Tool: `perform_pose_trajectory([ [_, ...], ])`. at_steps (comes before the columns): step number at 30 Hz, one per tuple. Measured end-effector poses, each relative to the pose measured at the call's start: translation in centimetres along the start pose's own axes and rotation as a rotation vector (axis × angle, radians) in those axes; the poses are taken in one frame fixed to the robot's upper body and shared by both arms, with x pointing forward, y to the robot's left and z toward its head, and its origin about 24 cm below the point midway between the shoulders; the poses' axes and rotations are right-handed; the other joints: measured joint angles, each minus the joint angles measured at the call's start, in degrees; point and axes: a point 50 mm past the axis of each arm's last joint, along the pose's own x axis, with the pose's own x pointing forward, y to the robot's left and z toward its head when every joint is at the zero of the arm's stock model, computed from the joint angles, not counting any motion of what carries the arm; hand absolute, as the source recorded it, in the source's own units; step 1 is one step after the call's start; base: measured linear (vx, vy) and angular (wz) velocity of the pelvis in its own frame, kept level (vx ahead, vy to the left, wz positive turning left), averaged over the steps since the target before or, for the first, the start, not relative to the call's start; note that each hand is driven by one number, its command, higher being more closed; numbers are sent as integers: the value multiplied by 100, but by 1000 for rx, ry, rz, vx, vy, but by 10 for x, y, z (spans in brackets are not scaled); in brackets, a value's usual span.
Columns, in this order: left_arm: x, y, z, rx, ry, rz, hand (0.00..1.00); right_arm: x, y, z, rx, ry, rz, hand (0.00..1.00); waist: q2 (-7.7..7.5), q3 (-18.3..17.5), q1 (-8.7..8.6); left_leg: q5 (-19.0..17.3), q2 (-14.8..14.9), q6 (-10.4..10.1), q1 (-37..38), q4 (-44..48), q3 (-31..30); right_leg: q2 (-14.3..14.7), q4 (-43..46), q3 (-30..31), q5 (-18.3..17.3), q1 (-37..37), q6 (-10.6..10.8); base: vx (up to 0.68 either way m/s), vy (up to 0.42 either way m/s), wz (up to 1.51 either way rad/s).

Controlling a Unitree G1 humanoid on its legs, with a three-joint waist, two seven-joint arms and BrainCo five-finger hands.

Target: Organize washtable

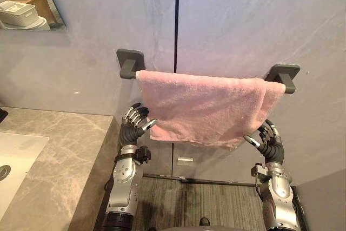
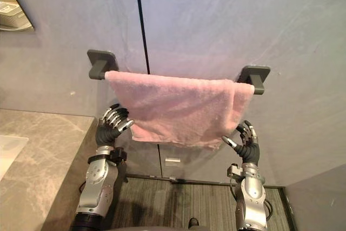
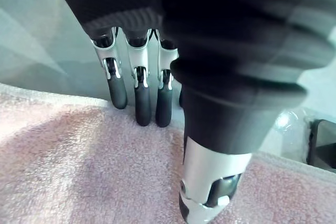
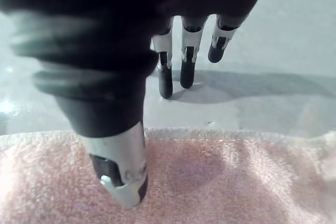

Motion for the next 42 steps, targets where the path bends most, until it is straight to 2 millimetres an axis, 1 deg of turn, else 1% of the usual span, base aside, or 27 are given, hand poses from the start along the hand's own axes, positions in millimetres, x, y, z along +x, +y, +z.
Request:
perform_pose_trajectory([
  [1, -1, 0, -1, -2, 3, -4, 0, -1, -4, 0, 0, 0, -19, 0, 4, 3, 5, 0, 0, 0, 0, 0, -1, 0, 1, -1, -1, 0, 1, 0, 0, 0],
  [4, -4, 1, -3, -2, 14, -8, 0, -2, -9, 1, -6, -2, -35, 0, 22, 13, 10, 0, 0, 0, 1, 0, -5, 0, 2, -4, -2, 4, 1, 0, 0, 0],
  [6, -9, 3, -6, -1, 28, 1, 0, -6, -9, 2, -15, -6, -34, 0, 43, 23, 10, 0, 0, 0, 1, 0, -7, 0, 2, -6, -4, 4, 2, 0, 0, 0],
  [8, -16, 6, -8, -1, 44, 3, 0, -12, -11, -1, -26, 11, -34, 0, 49, 27, 5, -1, 1, 0, 2, 0, -8, 1, 4, -7, -9, 6, 0, 0, 0, 0],
  [10, -26, 7, -12, -2, 67, -2, 0, -22, -14, -5, -36, 35, -32, 0, 66, 37, 17, -1, 0, 0, 9, -1, -12, -1, 17, -10, -23, 10, 1, 0, 0, 0],
  [13, -40, 11, -21, 4, 119, -5, 0, -36, -13, -11, -59, 72, -12, 0, 83, 43, 18, -2, 10, -1, 63, -13, -15, 3, 112, -15, -81, 17, -6, 0, 0, 0],
  [16, -52, 10, -29, 5, 167, -13, 0, -47, -8, -18, -75, 112, 27, 0, 92, 44, 34, -2, 11, 0, 74, -17, -15, -1, 129, -15, -87, 21, -4, -37, -16, 1],
  [18, -63, 12, -40, 20, 227, -22, 0, -60, -1, -26, -81, 163, 76, 0, 96, 45, 52, -2, 17, 0, 86, -16, -18, -3, 183, -24, -122, 18, -3, -42, -19, 2],
  [19, -66, 12, -43, 30, 246, -24, 0, -64, -1, -28, -85, 177, 83, 0, 99, 44, 61, -2, 19, 0, 96, -17, -25, -5, 207, -32, -140, 19, -5, -39, -21, 5],
  [21, -77, 16, -60, 52, 330, -14, 0, -78, 0, -37, -105, 234, 110, 0, 122, 31, 121, -3, 24, 0, 135, -23, -53, -15, 319, -100, -220, 20, 3, -33, -26, 8],
  [22, -81, 18, -64, 66, 352, -12, 0, -80, 0, -39, -109, 247, 117, 0, 122, 27, 121, -3, 25, 0, 146, -24, -66, -19, 345, -119, -239, 23, 4, -32, -26, 11],
  [25, -101, 28, -88, 137, 482, -1, 0, -96, -6, -64, -145, 373, 114, 0, 135, -51, 163, -2, 42, -1, 159, -34, -89, -27, 383, -158, -282, 35, 3, -16, -19, 7],
  [27, -111, 34, -99, 166, 549, 6, 0, -103, -6, -76, -164, 432, 130, 0, 151, -74, 167, -2, 45, -2, 179, -34, -91, -28, 370, -180, -282, 71, 3, -3, -9, 4],
  [28, -119, 39, -108, 189, 603, 12, 0, -111, -6, -87, -179, 491, 146, 0, 161, -80, 167, -2, 48, -4, 199, -34, -113, -28, 345, -217, -282, 108, 3, -23, -20, 10],
  [30, -126, 43, -114, 210, 646, 16, 0, -119, -7, -97, -193, 548, 157, 0, 166, -82, 168, 0, 53, -7, 201, -33, -132, -26, 327, -258, -280, 115, 1, -48, -24, 9],
  [31, -132, 46, -120, 224, 686, 24, 0, -125, -7, -106, -205, 596, 167, 0, 165, -83, 173, 2, 61, -11, 201, -32, -132, -20, 298, -274, -267, 137, -12, -46, -24, 6],
  [33, -139, 50, -126, 239, 725, 36, 0, -128, -8, -113, -210, 632, 168, 0, 164, -83, 175, 3, 68, -14, 205, -31, -133, -13, 287, -277, -261, 146, -18, -32, -19, 0],
  [34, -147, 56, -133, 261, 781, 47, 0, -133, -9, -122, -218, 679, 163, 0, 161, -83, 175, 5, 81, -19, 215, -32, -134, -2, 282, -275, -256, 155, -25, -41, -25, -1],
  [37, -157, 64, -142, 306, 858, 55, 0, -141, -13, -135, -230, 756, 145, 0, 152, -84, 179, 4, 94, -27, 248, -33, -137, 16, 191, -277, -217, 222, -35, -44, -26, -1],
  [40, -158, 68, -145, 334, 880, 55, 0, -144, -14, -142, -239, 798, 133, 0, 155, -80, 179, 7, 94, -30, 248, -34, -139, 20, 166, -273, -198, 226, -39, -35, -15, -2],
  [42, -157, 72, -149, 354, 908, 58, 0, -140, -15, -145, -234, 805, 119, 0, 139, -71, 174, 8, 71, -30, 257, -33, -143, 22, 112, -267, -160, 258, -42, -34, -8, -2],
])
